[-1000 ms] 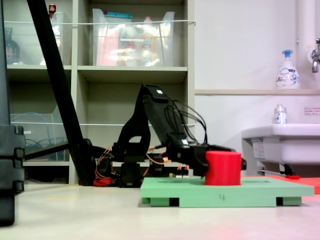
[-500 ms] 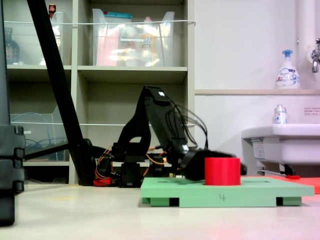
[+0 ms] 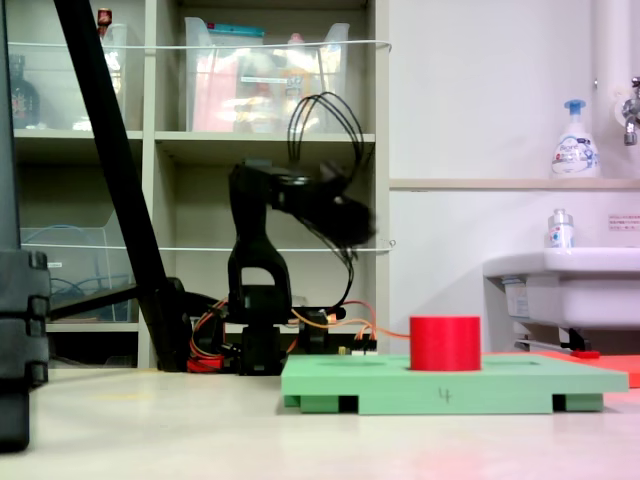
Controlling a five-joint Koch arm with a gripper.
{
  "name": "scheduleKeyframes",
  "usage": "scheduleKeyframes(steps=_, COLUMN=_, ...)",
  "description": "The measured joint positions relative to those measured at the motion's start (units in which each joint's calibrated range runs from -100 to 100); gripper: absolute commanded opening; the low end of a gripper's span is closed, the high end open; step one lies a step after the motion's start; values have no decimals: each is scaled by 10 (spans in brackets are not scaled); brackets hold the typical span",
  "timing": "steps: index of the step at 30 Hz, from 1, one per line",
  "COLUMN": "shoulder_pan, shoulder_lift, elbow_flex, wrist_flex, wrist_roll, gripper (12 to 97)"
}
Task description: Put the cylinder block into the corresponding hole
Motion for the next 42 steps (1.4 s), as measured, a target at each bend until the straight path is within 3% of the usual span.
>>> scheduleKeyframes(steps=4, shoulder_pan=-45, shoulder_lift=-164, elbow_flex=-117, wrist_flex=0, wrist_roll=-169, gripper=470)
scheduleKeyframes(steps=9, shoulder_pan=-95, shoulder_lift=-250, elbow_flex=-326, wrist_flex=0, wrist_roll=-213, gripper=473)
scheduleKeyframes(steps=18, shoulder_pan=-130, shoulder_lift=-257, elbow_flex=-579, wrist_flex=48, wrist_roll=-224, gripper=482)
scheduleKeyframes(steps=42, shoulder_pan=-131, shoulder_lift=-257, elbow_flex=-580, wrist_flex=23, wrist_roll=-224, gripper=487)
